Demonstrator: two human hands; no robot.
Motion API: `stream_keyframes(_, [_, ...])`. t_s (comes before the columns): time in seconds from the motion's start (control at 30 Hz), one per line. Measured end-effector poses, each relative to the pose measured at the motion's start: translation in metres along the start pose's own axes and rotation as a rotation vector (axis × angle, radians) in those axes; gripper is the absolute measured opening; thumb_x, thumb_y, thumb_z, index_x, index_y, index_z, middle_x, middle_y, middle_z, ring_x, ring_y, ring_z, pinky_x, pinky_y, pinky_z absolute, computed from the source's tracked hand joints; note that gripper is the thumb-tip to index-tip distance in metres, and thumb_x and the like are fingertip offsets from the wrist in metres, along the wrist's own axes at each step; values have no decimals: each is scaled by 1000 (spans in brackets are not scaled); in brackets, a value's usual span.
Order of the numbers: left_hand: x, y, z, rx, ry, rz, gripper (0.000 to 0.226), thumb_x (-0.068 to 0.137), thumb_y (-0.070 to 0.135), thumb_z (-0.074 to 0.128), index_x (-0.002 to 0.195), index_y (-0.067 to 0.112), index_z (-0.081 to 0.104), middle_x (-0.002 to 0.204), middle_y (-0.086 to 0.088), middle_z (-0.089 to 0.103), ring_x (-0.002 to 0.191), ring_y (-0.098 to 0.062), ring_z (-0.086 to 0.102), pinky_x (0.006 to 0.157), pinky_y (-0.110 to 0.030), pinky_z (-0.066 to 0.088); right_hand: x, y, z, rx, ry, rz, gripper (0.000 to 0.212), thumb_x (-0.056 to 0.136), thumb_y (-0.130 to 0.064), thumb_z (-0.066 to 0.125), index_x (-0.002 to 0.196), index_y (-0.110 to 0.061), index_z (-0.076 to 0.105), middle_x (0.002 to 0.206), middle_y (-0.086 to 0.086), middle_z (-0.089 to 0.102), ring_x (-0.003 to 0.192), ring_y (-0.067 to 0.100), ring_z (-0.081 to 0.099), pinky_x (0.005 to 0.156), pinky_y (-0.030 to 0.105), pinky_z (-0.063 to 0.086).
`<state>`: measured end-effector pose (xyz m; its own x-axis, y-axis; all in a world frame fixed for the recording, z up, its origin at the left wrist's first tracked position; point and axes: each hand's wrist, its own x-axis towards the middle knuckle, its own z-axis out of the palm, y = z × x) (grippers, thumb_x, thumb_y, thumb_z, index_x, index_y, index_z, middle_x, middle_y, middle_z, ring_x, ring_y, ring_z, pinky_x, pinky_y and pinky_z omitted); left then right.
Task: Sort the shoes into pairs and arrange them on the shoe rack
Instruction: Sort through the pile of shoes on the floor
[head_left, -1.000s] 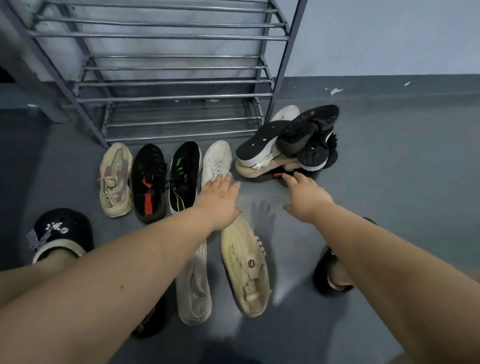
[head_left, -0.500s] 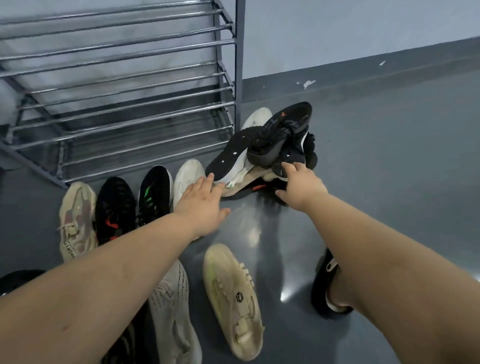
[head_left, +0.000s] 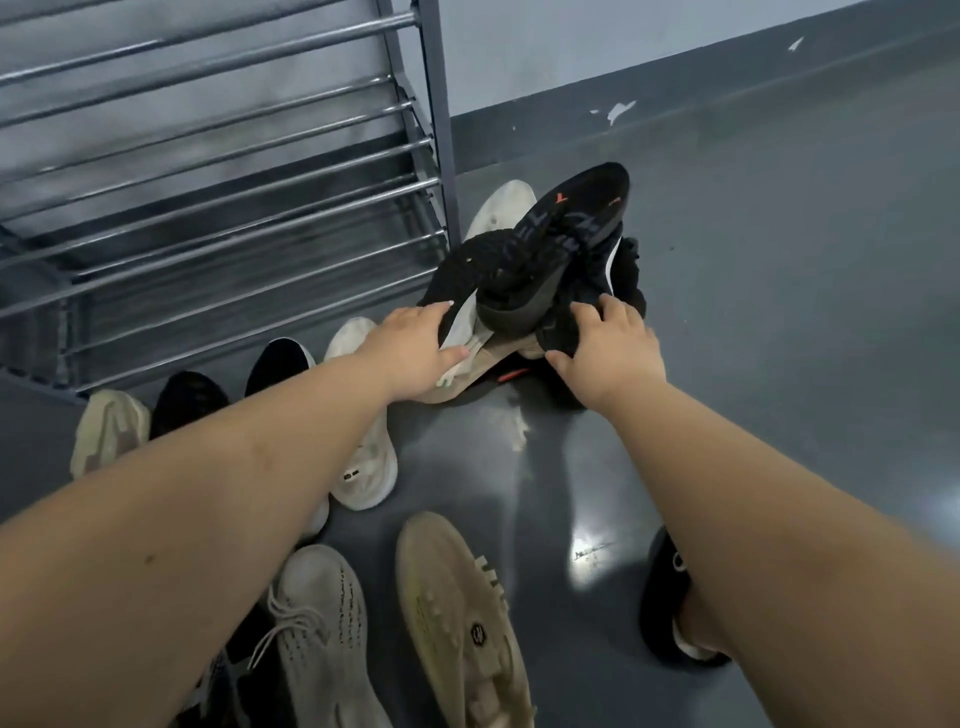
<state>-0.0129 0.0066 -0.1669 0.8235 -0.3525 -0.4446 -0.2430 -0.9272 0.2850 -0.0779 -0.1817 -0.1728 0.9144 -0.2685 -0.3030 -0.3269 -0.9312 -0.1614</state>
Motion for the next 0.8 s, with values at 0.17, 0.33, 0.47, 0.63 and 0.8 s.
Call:
stream_keyframes(0.17, [40, 4, 10, -238, -19, -45, 71, 92, 49, 49, 149, 18, 22, 151, -8, 36, 139, -25, 34, 114, -37, 29, 22, -13, 6, 27, -11, 12, 70, 92, -51, 47, 149, -19, 22, 157, 13, 15, 146, 32, 10, 118, 45, 14])
stream_keyframes(0.33, [66, 19, 14, -708, -63, -102, 57, 93, 48, 47, 141, 16, 42, 136, 1, 53, 127, -16, 48, 101, -23, 34, 38, -26, 12, 77, -10, 21, 70, 94, -52, 42, 151, -20, 18, 158, 7, 18, 147, 28, 8, 119, 50, 2])
stream_keyframes(0.47, [76, 22, 19, -872, -52, -160, 71, 85, 61, 50, 138, 14, 45, 135, 3, 52, 125, -14, 48, 98, -25, 35, 40, -28, 19, 171, 42, 68, 75, 93, -56, 38, 152, -15, 14, 154, 5, 32, 147, 27, 8, 118, 47, -5])
stream_keyframes(0.63, [66, 20, 24, -1042, 45, -200, 68, 84, 55, 55, 135, 11, 45, 128, 1, 54, 118, -11, 50, 101, -25, 37, 29, -31, 26, 295, 99, 36, 76, 92, -53, 45, 152, -16, 17, 147, 5, 43, 145, 25, 20, 119, 42, 1])
stream_keyframes(0.8, [25, 26, 17, -1537, 173, -290, 35, 95, 16, 52, 127, 10, 39, 118, -8, 51, 107, -23, 56, 90, -39, 52, 0, -51, 27, 708, 191, -13, 58, 90, -35, 59, 143, -25, 38, 101, 1, 67, 100, 19, 61, 77, 24, 43])
